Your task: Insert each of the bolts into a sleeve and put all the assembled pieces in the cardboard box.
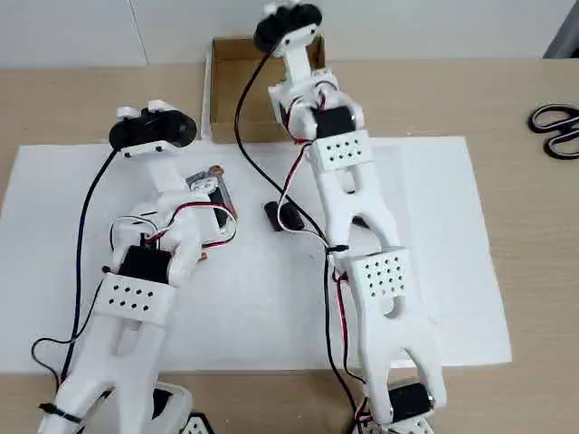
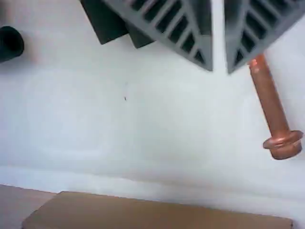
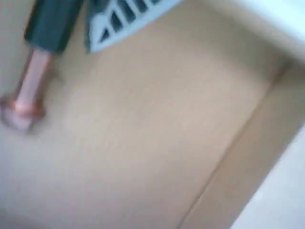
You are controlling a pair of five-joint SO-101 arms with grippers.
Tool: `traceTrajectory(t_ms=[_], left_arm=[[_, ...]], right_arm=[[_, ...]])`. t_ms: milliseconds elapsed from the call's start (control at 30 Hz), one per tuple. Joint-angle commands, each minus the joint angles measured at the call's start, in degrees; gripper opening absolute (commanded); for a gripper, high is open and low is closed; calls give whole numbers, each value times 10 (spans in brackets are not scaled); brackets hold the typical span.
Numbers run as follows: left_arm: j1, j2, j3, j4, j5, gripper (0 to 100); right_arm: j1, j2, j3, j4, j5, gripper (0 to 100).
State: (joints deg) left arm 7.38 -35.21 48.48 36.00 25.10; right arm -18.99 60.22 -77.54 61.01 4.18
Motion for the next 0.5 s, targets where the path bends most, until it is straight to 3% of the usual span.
traceTrajectory(t_ms=[0, 200, 300, 467], left_arm=[[-3, -8, -61, 28, -2, 6], [-1, -4, -114, 99, -4, 6], [-1, -4, -115, 131, -40, 6], [2, -4, -115, 201, -62, 6]], right_arm=[[1, -87, -27, 114, -33, 216], [1, -153, -26, 303, -62, 216], [1, -158, -25, 370, -62, 216], [15, -162, -10, 388, -66, 216]])
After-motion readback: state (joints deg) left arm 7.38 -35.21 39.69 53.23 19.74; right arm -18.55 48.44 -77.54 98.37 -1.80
